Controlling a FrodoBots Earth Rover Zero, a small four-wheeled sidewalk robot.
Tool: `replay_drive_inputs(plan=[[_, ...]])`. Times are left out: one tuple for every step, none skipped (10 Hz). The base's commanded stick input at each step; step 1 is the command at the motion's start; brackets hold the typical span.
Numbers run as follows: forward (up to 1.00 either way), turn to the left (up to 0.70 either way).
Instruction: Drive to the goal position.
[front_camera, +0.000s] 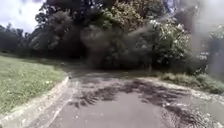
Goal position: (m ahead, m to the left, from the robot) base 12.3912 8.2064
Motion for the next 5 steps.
replay_drive_inputs(plan=[[1.0, 0.0], [1.0, 0.0], [1.0, 0.0], [1.0, 0.0], [1.0, 0.0]])
